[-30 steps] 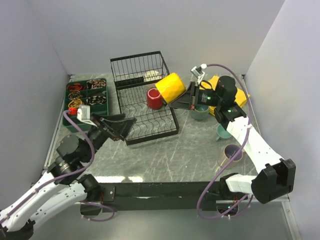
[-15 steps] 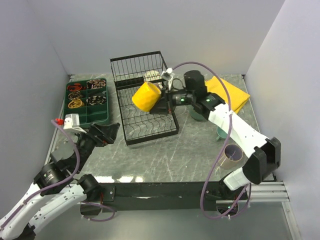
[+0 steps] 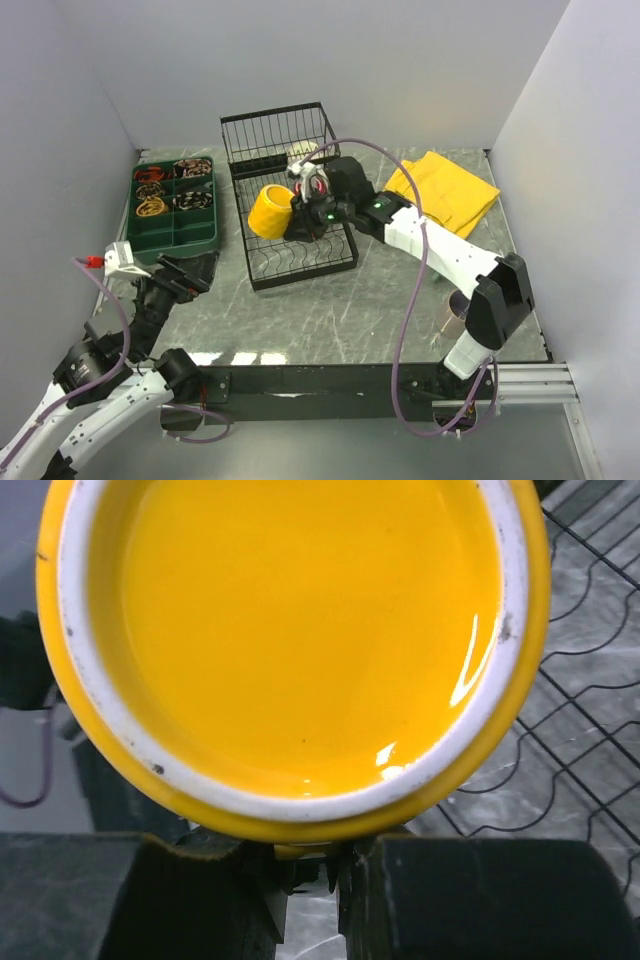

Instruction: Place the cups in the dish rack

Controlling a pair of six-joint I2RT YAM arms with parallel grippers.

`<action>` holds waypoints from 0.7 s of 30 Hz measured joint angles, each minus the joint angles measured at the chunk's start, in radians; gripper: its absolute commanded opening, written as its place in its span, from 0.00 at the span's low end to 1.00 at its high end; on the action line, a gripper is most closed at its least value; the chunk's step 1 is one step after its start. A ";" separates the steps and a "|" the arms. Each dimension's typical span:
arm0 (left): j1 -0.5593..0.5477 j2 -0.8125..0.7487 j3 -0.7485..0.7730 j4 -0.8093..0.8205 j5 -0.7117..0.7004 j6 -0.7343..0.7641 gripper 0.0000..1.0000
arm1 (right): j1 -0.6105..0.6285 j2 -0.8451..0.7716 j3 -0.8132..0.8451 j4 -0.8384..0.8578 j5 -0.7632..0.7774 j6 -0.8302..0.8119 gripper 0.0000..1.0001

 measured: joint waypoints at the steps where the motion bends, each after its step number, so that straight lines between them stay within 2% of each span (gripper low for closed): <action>1: 0.000 -0.006 0.000 -0.006 -0.004 -0.005 0.96 | 0.012 0.010 0.001 0.002 0.030 -0.016 0.00; 15: 0.000 -0.022 0.000 -0.073 -0.027 -0.068 0.96 | 0.141 0.203 0.014 0.132 0.505 -0.222 0.00; 21: 0.000 -0.028 0.000 -0.075 -0.030 -0.078 0.96 | 0.151 0.343 0.060 0.169 0.640 -0.278 0.00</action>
